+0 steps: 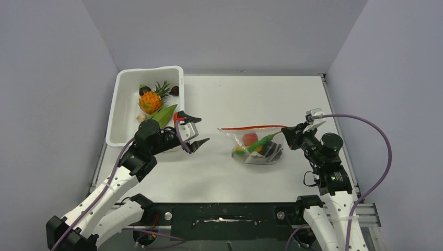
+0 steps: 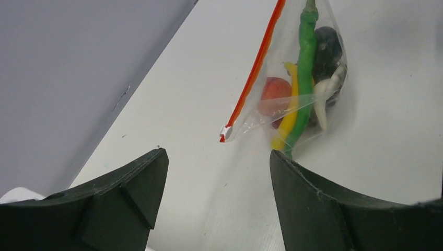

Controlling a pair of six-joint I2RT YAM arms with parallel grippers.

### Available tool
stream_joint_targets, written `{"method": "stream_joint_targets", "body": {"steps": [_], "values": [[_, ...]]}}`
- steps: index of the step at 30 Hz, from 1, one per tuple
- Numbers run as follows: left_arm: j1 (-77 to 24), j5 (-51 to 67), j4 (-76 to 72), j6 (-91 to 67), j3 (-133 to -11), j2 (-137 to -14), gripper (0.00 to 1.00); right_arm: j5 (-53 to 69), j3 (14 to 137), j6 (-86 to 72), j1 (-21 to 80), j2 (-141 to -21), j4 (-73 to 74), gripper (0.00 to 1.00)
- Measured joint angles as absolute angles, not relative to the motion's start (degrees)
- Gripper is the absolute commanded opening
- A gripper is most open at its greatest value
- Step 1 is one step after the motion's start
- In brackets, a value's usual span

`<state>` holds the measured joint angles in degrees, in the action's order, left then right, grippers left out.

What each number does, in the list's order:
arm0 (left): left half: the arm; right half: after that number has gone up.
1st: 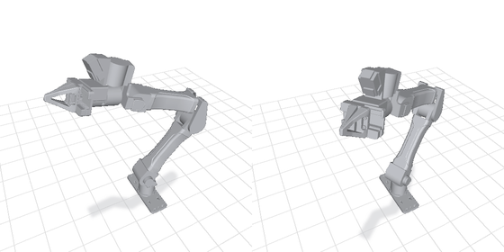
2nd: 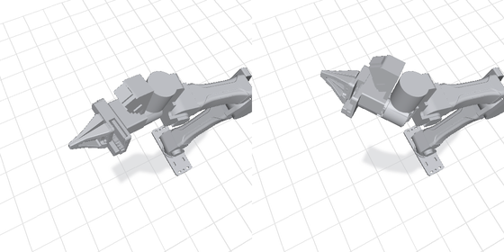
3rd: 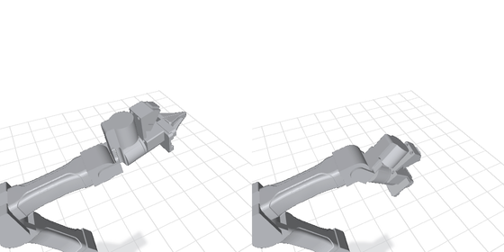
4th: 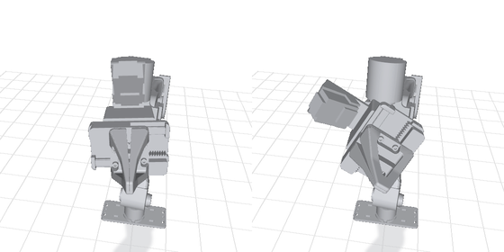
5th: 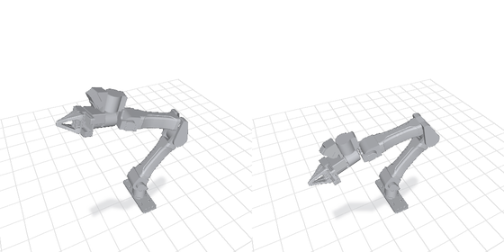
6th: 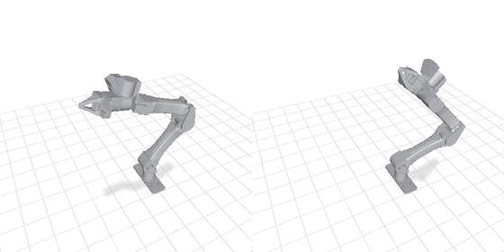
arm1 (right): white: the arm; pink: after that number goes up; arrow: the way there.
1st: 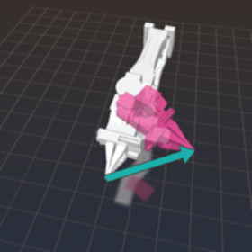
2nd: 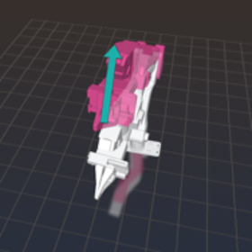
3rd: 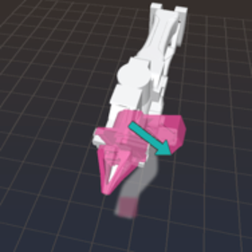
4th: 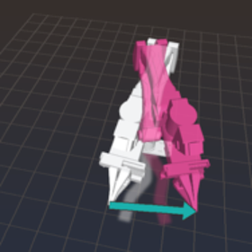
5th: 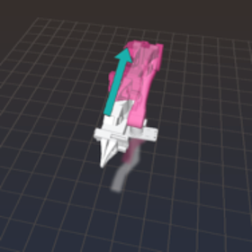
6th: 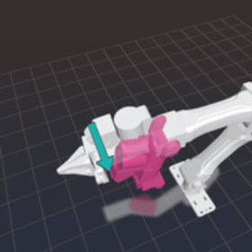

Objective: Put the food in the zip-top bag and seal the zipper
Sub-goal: Place the zipper food storage bag at the center of the board.

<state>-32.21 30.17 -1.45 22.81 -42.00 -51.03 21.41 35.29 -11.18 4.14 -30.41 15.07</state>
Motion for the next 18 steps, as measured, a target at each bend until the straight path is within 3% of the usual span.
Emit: {"method": "stream_joint_targets", "body": {"steps": [18], "values": [[-32.5, 9.6, 1.3, 1.3, -41.8, -50.3, 0.76, 10.3, 41.1, -18.0, 0.8, -55.8, 8.4, 0.00]]}}
